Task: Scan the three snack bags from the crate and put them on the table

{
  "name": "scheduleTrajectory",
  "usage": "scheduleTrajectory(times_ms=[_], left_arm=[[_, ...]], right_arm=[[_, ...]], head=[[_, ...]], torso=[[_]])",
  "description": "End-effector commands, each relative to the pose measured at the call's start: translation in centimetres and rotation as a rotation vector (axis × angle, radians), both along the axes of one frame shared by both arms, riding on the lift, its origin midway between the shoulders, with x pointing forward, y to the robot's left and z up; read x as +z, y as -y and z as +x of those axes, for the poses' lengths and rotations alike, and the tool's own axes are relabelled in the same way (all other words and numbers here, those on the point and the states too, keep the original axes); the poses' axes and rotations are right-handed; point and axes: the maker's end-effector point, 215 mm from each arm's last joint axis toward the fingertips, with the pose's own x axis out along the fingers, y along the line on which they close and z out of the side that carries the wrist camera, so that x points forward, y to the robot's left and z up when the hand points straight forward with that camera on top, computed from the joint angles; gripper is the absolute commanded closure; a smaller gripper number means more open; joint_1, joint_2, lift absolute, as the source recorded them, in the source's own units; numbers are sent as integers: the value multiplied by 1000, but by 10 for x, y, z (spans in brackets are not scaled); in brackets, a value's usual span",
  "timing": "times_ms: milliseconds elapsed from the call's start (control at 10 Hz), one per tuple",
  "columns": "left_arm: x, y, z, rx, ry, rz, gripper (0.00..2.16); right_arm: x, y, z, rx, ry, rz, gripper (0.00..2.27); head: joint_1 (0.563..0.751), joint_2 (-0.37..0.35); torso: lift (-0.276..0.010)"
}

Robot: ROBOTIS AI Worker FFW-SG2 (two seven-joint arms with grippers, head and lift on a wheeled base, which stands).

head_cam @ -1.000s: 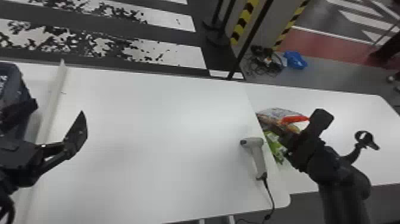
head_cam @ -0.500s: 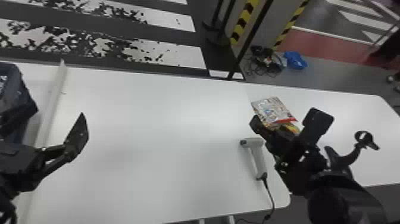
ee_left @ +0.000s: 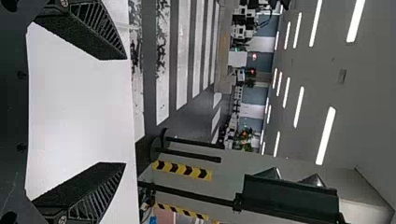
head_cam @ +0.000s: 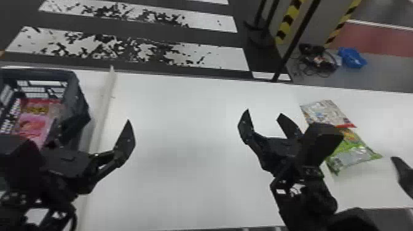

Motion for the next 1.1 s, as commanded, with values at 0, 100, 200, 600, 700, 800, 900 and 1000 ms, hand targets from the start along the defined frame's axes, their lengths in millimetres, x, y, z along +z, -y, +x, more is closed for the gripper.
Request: scheduleTrajectory(times_ms=[0,100,200,600,700,800,900,1000], left_arm=[[-7,-5,-9,15,-21,16,60],[-11,-16,-14,38,-43,21,63],[-18,-35,-17,57,-108,21,70],[-10,-106,25,132,-266,21,76],[-13,-124,42,152,-314,17,83],[-4,-143,54,177,-307,-5,90],[1,-164,62,208,-314,-25,90],[3,-176,73,237,-321,-16,90]], right_arm=[[9,-35,-16,43,53,7,90],[15,-35,-21,39,74,8,90],[16,-34,-25,39,73,0,90],[5,-41,-34,65,54,-38,90],[4,-39,-34,68,54,-51,90],[3,-33,-34,63,50,-66,90],[-3,-31,-34,62,38,-77,90],[-9,-32,-33,65,23,-82,90]], head=[[695,-115],[695,-75],[695,-48],[695,63],[695,77],[695,100],[695,119],[695,143]], torso=[[-94],[-94],[-94],[-94],[-94],[-94],[-94],[-94]])
